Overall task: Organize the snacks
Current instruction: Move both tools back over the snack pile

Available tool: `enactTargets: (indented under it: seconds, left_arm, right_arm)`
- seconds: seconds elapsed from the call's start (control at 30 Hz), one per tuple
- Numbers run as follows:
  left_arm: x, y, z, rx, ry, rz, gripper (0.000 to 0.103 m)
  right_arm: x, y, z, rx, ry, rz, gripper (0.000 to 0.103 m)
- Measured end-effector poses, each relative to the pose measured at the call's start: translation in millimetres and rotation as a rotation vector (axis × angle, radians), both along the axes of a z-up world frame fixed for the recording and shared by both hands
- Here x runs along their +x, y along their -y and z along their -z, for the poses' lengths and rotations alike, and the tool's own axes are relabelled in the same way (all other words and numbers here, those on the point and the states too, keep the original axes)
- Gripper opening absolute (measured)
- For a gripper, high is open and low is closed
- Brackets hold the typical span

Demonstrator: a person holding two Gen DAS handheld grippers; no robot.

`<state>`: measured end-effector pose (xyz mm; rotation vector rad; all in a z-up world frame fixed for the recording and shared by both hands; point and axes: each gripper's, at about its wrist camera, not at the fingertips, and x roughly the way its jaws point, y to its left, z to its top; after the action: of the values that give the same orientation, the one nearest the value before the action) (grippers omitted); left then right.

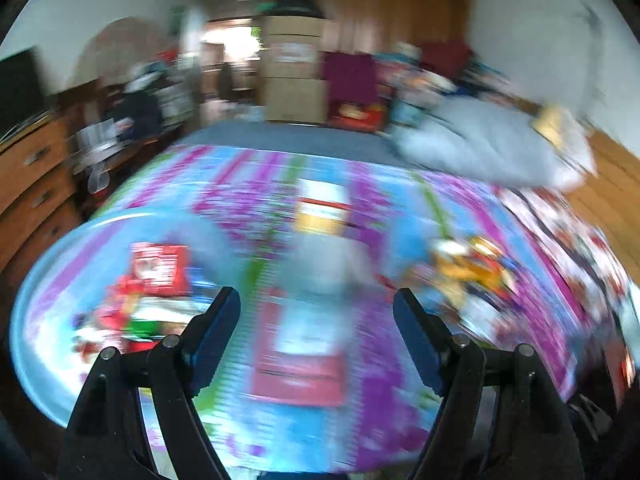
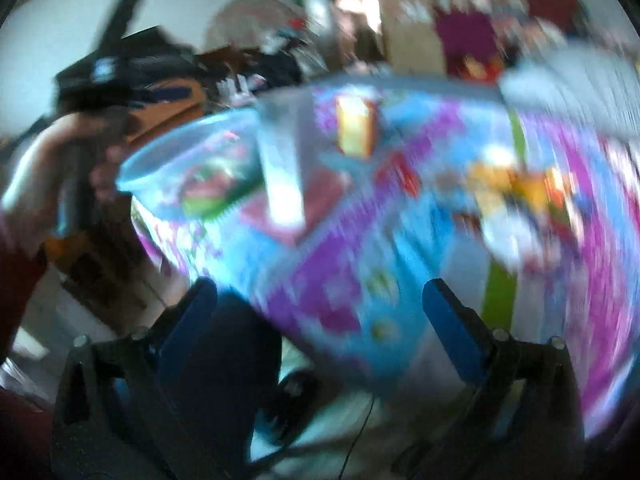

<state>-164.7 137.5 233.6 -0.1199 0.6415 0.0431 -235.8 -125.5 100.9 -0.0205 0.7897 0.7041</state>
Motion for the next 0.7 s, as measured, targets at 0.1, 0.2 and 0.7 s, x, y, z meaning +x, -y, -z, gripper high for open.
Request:
enactTargets:
  seconds: [0.1,0.2,0.7]
  left_arm:
    - [3.8,63.5,18.4,0.033,-0.035,0.168,0.08]
    - [18.8,116.0,48.0,0.057,-0.084,0.275,0.08]
    - [205.3,105.4,177.0,-0.072,-0.25,0.057,0.046]
  right_arm:
    - [4.4,33.8,21.4,0.015,-0.079,0.069,0.103]
    - [12.5,61.4,40.7,0.032,-0.123,0.127,0.102]
    - [60.8,124.7,82.2,0.179,-0.315,0.254,0.098]
